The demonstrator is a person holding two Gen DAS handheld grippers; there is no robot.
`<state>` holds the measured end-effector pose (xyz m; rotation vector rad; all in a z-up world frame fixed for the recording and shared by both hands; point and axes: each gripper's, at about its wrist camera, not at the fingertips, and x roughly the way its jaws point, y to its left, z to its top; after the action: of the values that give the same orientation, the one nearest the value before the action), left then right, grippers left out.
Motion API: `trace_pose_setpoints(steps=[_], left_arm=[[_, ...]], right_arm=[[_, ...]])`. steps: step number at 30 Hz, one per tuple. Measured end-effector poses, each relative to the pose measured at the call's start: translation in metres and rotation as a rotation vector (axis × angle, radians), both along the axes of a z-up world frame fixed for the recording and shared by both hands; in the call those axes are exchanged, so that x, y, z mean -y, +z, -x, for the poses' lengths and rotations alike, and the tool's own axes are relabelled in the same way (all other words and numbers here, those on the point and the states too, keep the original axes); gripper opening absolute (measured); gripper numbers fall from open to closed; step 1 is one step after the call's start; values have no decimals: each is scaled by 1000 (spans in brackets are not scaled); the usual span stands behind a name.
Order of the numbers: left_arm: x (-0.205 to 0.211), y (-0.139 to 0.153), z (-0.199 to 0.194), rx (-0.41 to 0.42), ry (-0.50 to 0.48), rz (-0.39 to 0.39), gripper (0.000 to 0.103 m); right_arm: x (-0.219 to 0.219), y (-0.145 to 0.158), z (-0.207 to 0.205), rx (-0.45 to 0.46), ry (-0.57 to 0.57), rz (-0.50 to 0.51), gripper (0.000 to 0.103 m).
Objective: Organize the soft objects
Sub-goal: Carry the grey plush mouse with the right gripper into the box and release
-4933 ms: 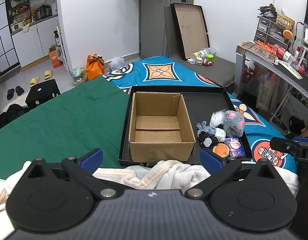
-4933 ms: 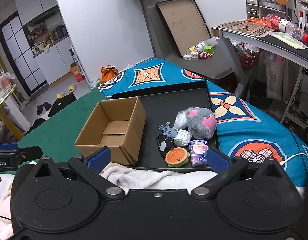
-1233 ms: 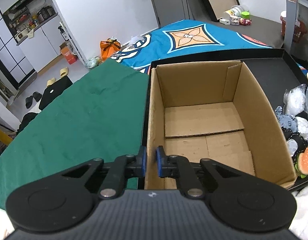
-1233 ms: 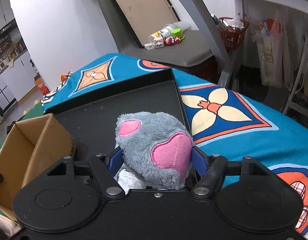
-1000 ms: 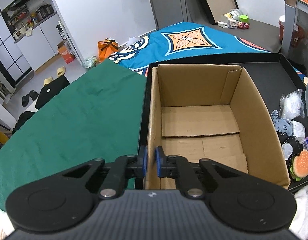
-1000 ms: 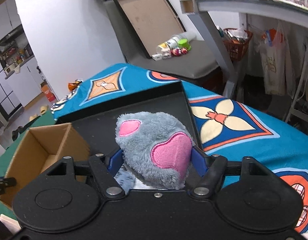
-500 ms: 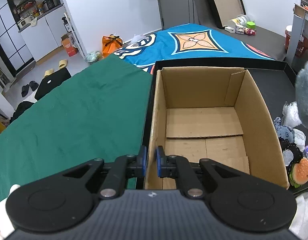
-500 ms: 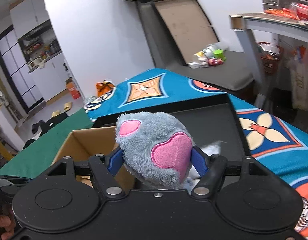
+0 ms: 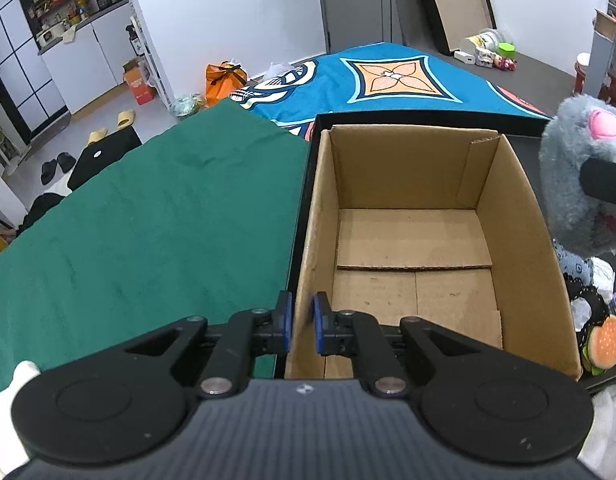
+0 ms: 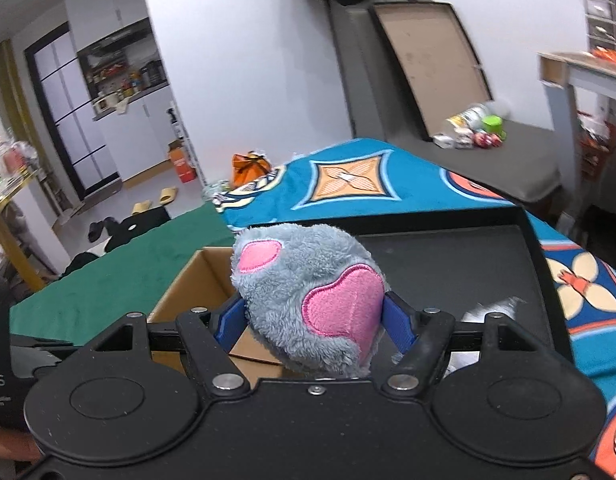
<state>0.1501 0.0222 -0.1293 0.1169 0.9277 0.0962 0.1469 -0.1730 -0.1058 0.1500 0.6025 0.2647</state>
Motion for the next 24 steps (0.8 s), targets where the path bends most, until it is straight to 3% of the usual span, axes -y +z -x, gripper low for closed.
trace_pose_setpoints(steps=[10,15,24], left_arm=[[-10,1,1,8,16,57,10],[-12,1,1,15,14,60,10],[-13,2,0,14,17,83,12]], right_arm=[[-31,-1,-12,-1,48,-4,70],[-42,-6,-16,-7,34,15,82],[-16,-12,-3,-24,-43,20,87]])
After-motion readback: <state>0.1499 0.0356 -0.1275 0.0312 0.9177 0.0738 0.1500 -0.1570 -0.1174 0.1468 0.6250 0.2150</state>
